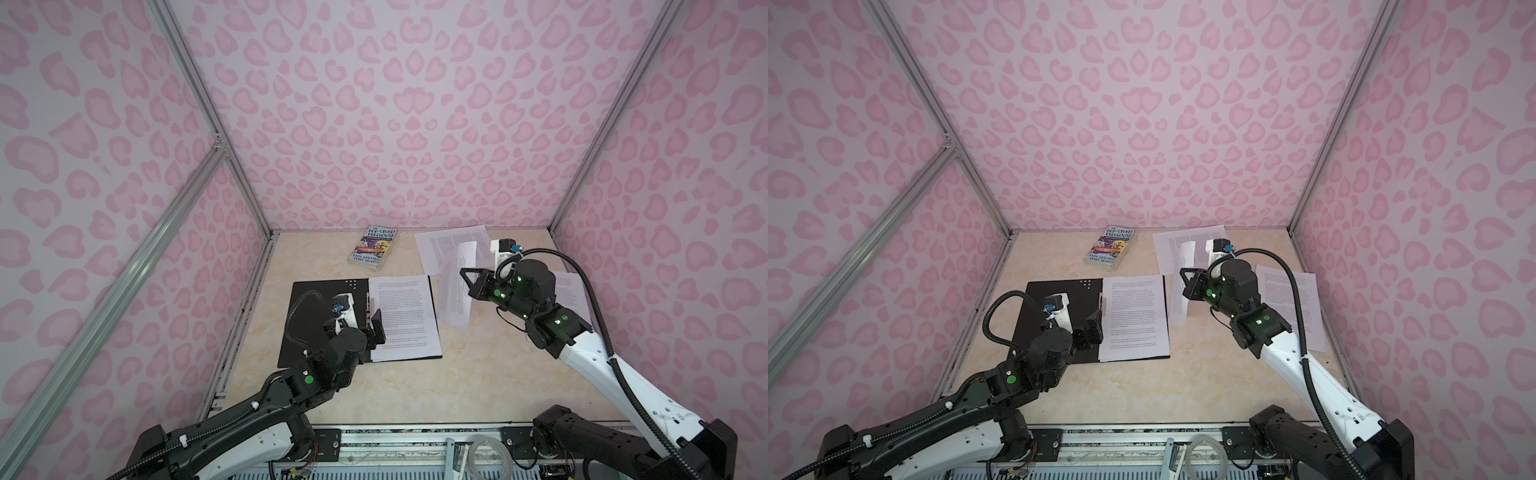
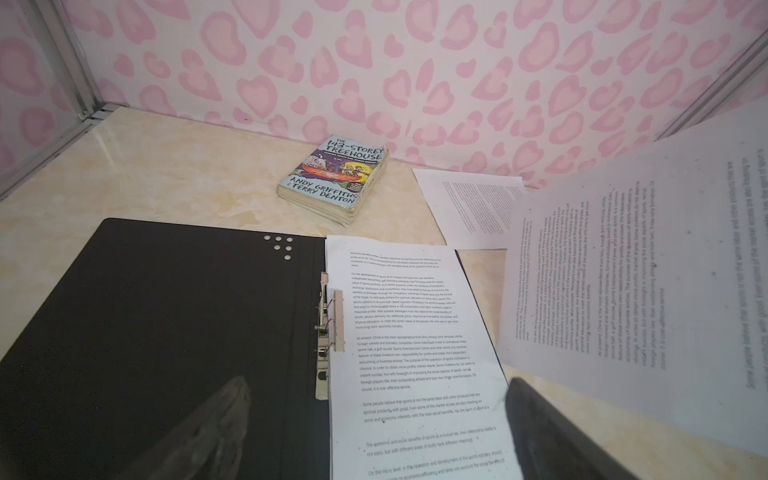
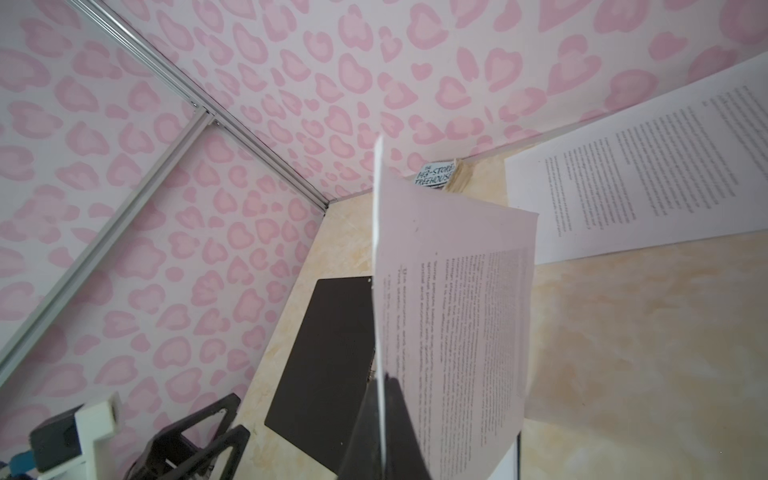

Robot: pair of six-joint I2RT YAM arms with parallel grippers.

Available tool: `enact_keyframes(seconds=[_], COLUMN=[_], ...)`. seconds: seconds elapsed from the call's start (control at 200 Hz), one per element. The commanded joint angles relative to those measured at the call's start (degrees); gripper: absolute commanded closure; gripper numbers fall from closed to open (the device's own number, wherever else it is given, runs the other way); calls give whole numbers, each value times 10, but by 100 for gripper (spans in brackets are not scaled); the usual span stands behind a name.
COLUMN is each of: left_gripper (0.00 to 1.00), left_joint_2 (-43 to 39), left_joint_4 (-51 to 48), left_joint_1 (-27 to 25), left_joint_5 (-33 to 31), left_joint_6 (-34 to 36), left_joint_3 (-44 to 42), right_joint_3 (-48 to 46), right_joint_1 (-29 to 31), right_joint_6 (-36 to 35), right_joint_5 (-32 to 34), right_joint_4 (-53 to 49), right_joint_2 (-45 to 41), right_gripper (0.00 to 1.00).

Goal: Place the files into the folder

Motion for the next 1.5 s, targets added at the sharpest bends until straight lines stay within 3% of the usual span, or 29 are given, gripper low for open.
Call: enact_keyframes(seconds=[0.0, 0.235, 0.38, 0.625, 0.845, 0.99, 1.26, 1.495], left_gripper=[3, 3, 3, 3, 3, 0, 5, 13], left_joint_2=[-3, 4, 8, 37, 152, 264, 358, 416], left_joint_4=[-7, 0, 30, 131, 249, 345, 439, 508], left_joint_1=[4, 18, 60, 215, 222, 220, 175, 139], left_joint_5=[-22, 23, 162, 445, 595, 675, 701, 712], left_joint_6=[-16, -28, -49, -128, -220, -295, -357, -403], left_joint_3=[-2, -2, -11, -58, -67, -78, -74, -69], right_joint_3=[29, 76, 26, -115, -270, -314, -322, -327], right_joint_1=[9, 29, 32, 37, 76, 125, 175, 187], right_joint_6=[23, 38, 80, 163, 248, 290, 343, 384], right_joint_5=[-3, 29, 62, 111, 241, 327, 397, 386], right_joint_4=[61, 84, 173, 311, 394, 411, 385, 414], right_joint_2=[43, 112, 111, 122, 123, 117, 99, 121], right_gripper=[100, 100, 100, 100, 100, 100, 100, 100])
